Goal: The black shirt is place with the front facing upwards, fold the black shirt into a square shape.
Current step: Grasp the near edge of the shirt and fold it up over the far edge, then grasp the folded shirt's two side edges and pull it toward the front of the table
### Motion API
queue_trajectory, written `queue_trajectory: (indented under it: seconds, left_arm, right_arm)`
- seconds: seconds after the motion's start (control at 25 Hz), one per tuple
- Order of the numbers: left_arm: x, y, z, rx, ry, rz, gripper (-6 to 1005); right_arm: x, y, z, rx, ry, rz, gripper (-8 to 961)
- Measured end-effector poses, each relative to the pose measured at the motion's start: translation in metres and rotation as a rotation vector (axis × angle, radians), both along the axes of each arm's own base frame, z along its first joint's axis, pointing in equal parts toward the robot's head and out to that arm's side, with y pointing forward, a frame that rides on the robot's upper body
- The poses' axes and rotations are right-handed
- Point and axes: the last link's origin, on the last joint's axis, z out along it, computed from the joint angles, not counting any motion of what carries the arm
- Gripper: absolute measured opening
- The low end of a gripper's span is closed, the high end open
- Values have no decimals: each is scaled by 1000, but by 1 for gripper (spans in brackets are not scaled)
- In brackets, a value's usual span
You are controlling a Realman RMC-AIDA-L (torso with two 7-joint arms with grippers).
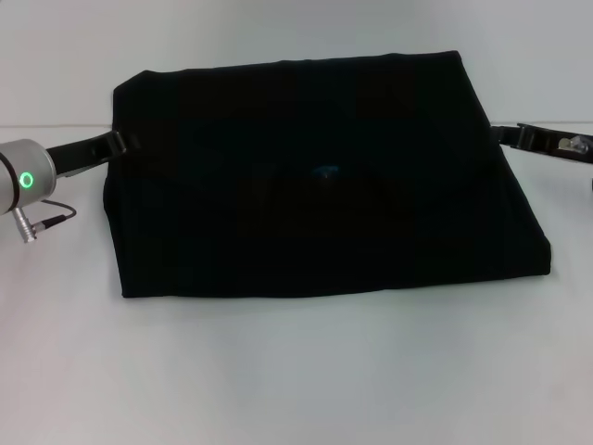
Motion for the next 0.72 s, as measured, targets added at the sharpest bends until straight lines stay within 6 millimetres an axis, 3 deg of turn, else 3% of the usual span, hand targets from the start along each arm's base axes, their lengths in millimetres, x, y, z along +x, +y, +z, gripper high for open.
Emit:
queue_trajectory:
  seconds: [0.16,0.2,0.32,0.52,0.72]
  left_arm:
    - [-4,-2,-3,8,11,17,39]
    - [-5,-3,-3,10,9,22,77]
    - [-13,-8,-1,4,-2,40,190]
    - [-16,-23,12,-91,-68,-31,426]
    - [-13,-52,34,-260,-145,-168,617]
  right_arm:
    - [5,-2,3,38,18,-19,182]
    - [7,-3,5,50,26,-22,211]
    - [12,-11,12,65,69,21,436]
    - [10,-38,19,41,119,234,686]
    - [4,-77,12,-55,80,524,785]
